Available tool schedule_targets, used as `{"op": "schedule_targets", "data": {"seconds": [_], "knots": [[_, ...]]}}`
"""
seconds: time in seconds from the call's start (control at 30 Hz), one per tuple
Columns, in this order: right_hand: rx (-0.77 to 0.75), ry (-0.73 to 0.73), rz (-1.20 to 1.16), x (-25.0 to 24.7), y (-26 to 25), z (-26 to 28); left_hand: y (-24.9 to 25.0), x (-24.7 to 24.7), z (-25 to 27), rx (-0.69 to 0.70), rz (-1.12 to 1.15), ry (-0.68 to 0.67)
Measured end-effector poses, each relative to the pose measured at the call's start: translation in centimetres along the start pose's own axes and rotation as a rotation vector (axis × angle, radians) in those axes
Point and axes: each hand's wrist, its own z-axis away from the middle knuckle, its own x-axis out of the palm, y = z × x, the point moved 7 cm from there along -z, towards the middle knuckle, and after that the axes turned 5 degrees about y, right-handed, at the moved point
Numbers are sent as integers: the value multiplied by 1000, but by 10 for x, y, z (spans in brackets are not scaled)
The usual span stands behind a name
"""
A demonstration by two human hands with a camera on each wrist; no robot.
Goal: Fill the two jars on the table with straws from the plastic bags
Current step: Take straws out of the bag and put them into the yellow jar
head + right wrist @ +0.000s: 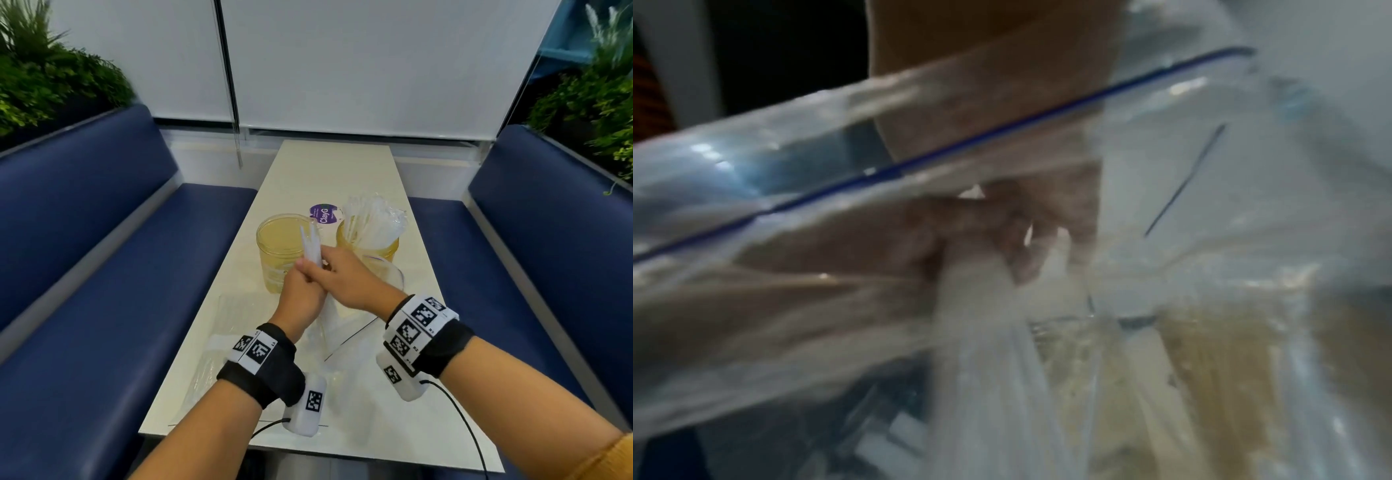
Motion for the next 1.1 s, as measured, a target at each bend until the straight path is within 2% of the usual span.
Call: {"op": "schedule_targets", "data": {"seconds": [0.07,0.17,0.2,0.3,0.33,0.4,0.47,0.5,0.53,0.67,0.7,0.77,0.87,0.93,1.03,1.1], "knots": [[-20,61,19,4,-1,-2,2,-2,2,5,11,12],[-7,134,-97,0,-6,-7,0,-2,1,13,2,-18],[-44,169,-128,-7,-15,-8,-2,-2,2,11,-22,-34],[-285,337,-50,-40,-58,-11,-7,-4,4,-6,-72,-64],[-352,350,5,-46,-72,-12,-8,-3,5,-7,-66,-65],[-403,233,166,-37,-82,-18,-4,-2,5,10,-48,-66],[-343,51,376,-14,-71,-22,-3,-1,1,30,-58,-55],[-309,16,428,-8,-63,-22,-6,-1,-1,24,-68,-52],[-283,25,406,-7,-57,-22,-10,-1,-3,15,-75,-52],[-107,155,47,-18,-40,-16,-21,-6,-5,-34,-93,-37],[-36,152,46,-18,-34,-15,-14,-6,-4,-26,-85,-33],[32,52,131,-8,-26,-10,-3,-7,-5,-5,-11,23],[11,-2,153,8,-22,-5,1,-6,-4,-20,38,48],[-9,45,121,12,-17,-8,0,-7,-2,-38,84,46],[21,110,-43,9,-22,-15,-5,-7,1,40,-56,-16],[-9,151,-158,-4,-41,-18,-16,-5,6,-17,-47,-66]]}}
